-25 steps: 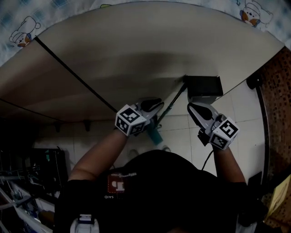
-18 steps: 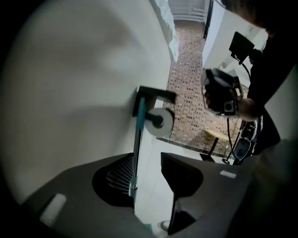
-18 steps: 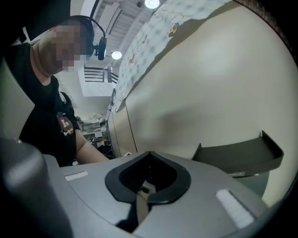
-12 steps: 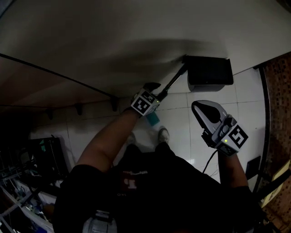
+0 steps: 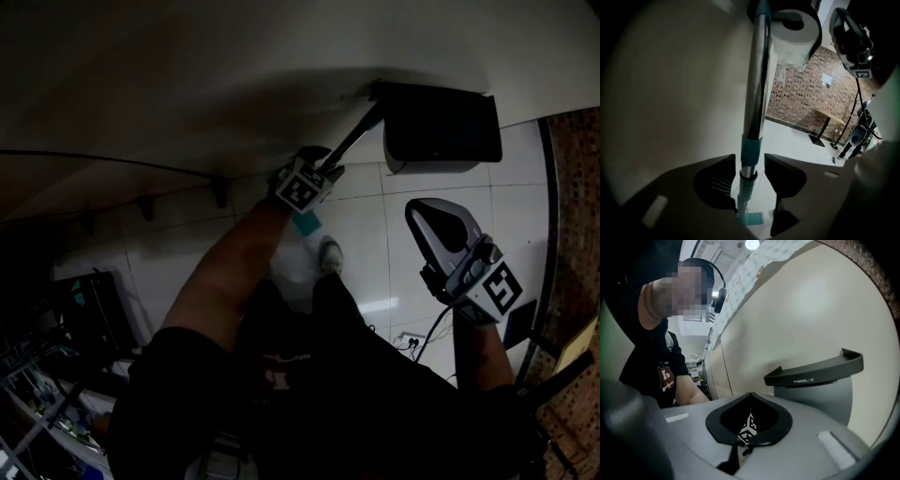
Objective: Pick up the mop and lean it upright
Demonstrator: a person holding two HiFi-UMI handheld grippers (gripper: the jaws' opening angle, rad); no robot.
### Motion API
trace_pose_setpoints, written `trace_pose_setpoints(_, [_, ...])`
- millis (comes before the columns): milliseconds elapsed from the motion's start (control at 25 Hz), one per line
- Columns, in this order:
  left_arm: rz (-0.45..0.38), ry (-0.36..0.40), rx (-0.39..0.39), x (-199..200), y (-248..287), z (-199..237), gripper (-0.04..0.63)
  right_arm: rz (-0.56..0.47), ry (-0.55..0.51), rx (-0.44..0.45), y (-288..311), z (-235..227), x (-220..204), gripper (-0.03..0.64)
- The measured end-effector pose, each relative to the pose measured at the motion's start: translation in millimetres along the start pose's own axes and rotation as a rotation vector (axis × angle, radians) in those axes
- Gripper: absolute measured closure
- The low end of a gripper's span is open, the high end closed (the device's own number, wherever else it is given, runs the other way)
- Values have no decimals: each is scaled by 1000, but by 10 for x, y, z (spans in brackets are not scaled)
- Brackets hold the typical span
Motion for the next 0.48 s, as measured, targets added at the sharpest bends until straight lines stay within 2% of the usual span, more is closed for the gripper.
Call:
trace_pose_setpoints(40, [3, 15, 7, 4, 25, 19, 412, -4, 2, -8, -15, -26, -16, 601])
trace_pose_setpoints(120, [7, 49, 11, 13, 53, 44, 488, -7, 2, -22, -38, -73, -49, 601])
trace_pose_setpoints(320, [-2, 60, -9, -31, -61, -2, 494, 6, 12, -41, -81, -102, -138, 601])
trace_pose_setpoints(480, [12, 49, 6, -117, -244, -14, 495, 20, 14, -34, -78, -97, -156, 601])
Point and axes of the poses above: the fingertips, and each gripper's own axes: y forward along the fingers, z to its left, x out of its top, the point moved 7 cm from there along -y, backward along the fingers, and after that the axes turned 10 degrees about -z, right-handed, at the moved point
